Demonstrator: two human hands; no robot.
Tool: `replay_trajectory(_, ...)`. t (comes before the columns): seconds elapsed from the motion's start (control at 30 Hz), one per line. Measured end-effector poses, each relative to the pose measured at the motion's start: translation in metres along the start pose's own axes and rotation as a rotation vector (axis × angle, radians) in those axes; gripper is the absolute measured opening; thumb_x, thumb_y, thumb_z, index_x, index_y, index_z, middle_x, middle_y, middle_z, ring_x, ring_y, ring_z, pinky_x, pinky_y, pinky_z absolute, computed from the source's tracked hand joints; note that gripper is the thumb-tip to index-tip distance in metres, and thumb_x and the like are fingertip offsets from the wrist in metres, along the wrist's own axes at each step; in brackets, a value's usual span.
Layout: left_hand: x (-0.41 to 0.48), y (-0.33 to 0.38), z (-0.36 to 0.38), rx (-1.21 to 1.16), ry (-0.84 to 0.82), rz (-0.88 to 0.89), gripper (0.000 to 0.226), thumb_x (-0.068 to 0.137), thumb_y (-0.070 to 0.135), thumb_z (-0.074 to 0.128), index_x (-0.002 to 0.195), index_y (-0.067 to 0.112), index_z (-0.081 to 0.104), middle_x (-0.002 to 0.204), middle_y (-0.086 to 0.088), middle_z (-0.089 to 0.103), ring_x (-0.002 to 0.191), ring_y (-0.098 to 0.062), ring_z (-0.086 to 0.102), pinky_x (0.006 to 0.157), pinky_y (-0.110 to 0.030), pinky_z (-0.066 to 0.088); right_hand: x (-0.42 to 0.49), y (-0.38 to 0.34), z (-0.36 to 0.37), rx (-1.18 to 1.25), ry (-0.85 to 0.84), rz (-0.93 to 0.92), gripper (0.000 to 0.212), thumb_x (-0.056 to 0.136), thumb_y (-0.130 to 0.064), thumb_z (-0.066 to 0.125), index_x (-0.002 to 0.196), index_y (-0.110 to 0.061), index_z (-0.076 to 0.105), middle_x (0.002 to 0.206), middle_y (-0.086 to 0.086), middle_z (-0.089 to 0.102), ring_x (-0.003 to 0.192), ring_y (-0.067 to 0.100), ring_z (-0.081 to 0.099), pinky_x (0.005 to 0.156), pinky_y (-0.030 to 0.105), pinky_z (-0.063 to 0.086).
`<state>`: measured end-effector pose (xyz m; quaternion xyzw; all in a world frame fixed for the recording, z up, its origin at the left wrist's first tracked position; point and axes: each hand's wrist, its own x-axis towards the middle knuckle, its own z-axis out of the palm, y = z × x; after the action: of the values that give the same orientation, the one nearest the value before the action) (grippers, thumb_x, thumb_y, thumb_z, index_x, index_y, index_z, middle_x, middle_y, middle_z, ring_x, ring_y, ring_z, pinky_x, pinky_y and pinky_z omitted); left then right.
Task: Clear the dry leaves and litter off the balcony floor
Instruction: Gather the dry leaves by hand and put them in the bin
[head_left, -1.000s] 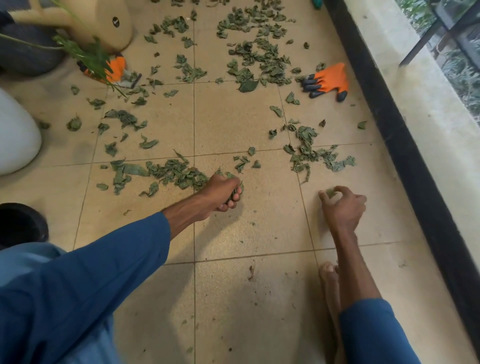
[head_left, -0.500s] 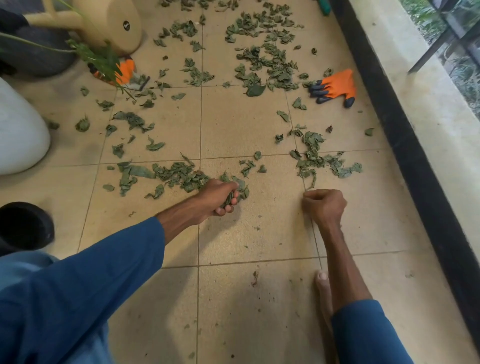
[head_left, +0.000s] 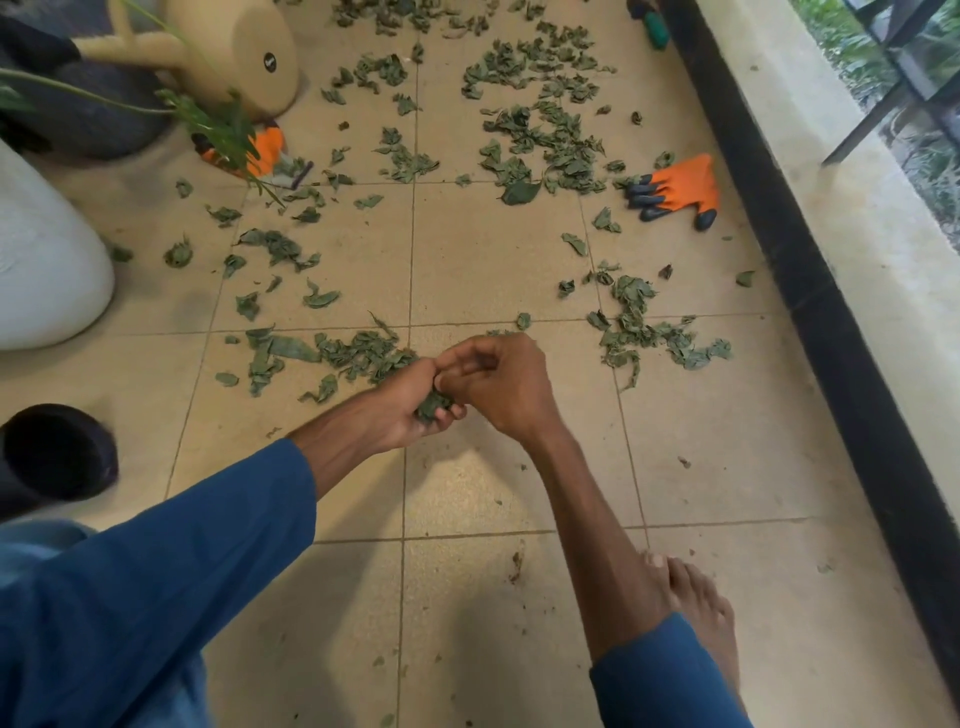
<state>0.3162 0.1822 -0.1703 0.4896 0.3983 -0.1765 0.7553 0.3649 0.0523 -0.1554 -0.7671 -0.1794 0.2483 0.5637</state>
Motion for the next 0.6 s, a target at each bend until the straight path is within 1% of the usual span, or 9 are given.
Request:
replay_trajectory(0.03,-0.002,0.001,-0.003,-0.028,0.004,-0.011,0.048,0.105,0.007,0.031,0.107,0.026,0.075,0.07,0.001,0.066,0.05,-0.009,0.05,0.036,-0.013,0.033,0.001,0.001,0.008,-0.052,0.013,0.002,0.016,0.078,0.0,0.081,0.088,-0.012,0.08,0.073,0.0,0.076,0.063,0.014,0.074,0.063,0.031,0.063)
replay_trajectory(0.1,-0.006,0.002,-0.008,-0.037,0.04,-0.045,0.041,0.106,0.011,0.034,0.091,0.019,0.071,0.062,0.001,0.063,0.047,-0.008,0.052,0.036,-0.013,0.033,0.001,0.002,0.019,-0.134,0.035,0.011,0.016,0.078,-0.003,0.082,0.084,-0.017,0.078,0.069,-0.004,0.075,0.058,0.009,0.072,0.06,0.027,0.061)
replay_trajectory(0.13,-0.006,0.001,-0.013,-0.032,0.064,-0.055,0.037,0.106,0.013,0.035,0.086,0.016,0.067,0.06,0.001,0.061,0.045,-0.009,0.053,0.035,-0.013,0.034,0.001,0.003,0.024,-0.151,0.041,0.007,0.015,0.078,-0.004,0.083,0.083,-0.017,0.078,0.068,-0.005,0.074,0.057,0.007,0.071,0.059,0.026,0.06)
replay_trajectory(0.2,-0.007,0.001,-0.023,0.01,0.109,-0.046,0.031,0.105,0.015,0.038,0.086,0.014,0.063,0.063,-0.001,0.06,0.046,-0.009,0.053,0.034,-0.014,0.034,0.0,0.003,0.033,-0.149,0.06,-0.008,0.012,0.076,-0.006,0.085,0.081,-0.015,0.078,0.067,-0.005,0.073,0.057,0.007,0.07,0.058,0.023,0.059)
replay_trajectory(0.3,-0.009,-0.001,-0.034,0.113,0.17,-0.017,0.025,0.102,0.015,0.042,0.089,0.014,0.064,0.067,-0.003,0.06,0.049,-0.01,0.052,0.034,-0.017,0.034,0.001,0.002,0.043,-0.13,0.071,-0.04,0.012,0.074,-0.007,0.088,0.078,-0.01,0.077,0.066,-0.002,0.073,0.057,0.008,0.069,0.058,0.023,0.059)
replay_trajectory(0.37,-0.014,-0.002,-0.04,0.129,0.217,0.01,0.026,0.1,0.014,0.045,0.087,0.014,0.067,0.065,-0.003,0.061,0.047,-0.01,0.051,0.035,-0.017,0.033,0.004,0.0,0.05,-0.139,0.026,-0.076,0.008,0.075,-0.007,0.086,0.076,-0.011,0.079,0.064,-0.004,0.072,0.057,0.005,0.068,0.059,0.023,0.059)
replay_trajectory(0.5,-0.029,-0.001,-0.053,0.147,0.329,0.087,0.023,0.093,0.009,0.049,0.082,0.012,0.069,0.058,-0.002,0.058,0.043,-0.011,0.045,0.035,-0.017,0.025,0.008,-0.008,0.062,-0.203,-0.136,-0.169,0.005,0.083,-0.006,0.079,0.083,-0.01,0.081,0.07,-0.005,0.074,0.061,-0.006,0.065,0.063,0.01,0.05)
replay_trajectory(0.53,-0.034,-0.001,-0.059,0.155,0.359,0.107,0.02,0.093,0.009,0.049,0.083,0.011,0.067,0.058,-0.003,0.057,0.041,-0.011,0.042,0.035,-0.016,0.023,0.01,-0.01,0.063,-0.19,-0.186,-0.187,0.005,0.086,-0.008,0.078,0.088,-0.01,0.082,0.074,-0.004,0.076,0.064,-0.004,0.067,0.065,0.012,0.052)
replay_trajectory(0.6,-0.039,0.0,-0.068,0.176,0.392,0.142,0.02,0.096,0.012,0.05,0.082,0.01,0.064,0.059,-0.005,0.058,0.039,-0.01,0.04,0.035,-0.016,0.021,0.015,-0.011,0.059,-0.067,-0.242,-0.165,0.009,0.089,-0.008,0.075,0.097,-0.006,0.08,0.082,0.003,0.078,0.071,0.008,0.073,0.067,0.023,0.058)
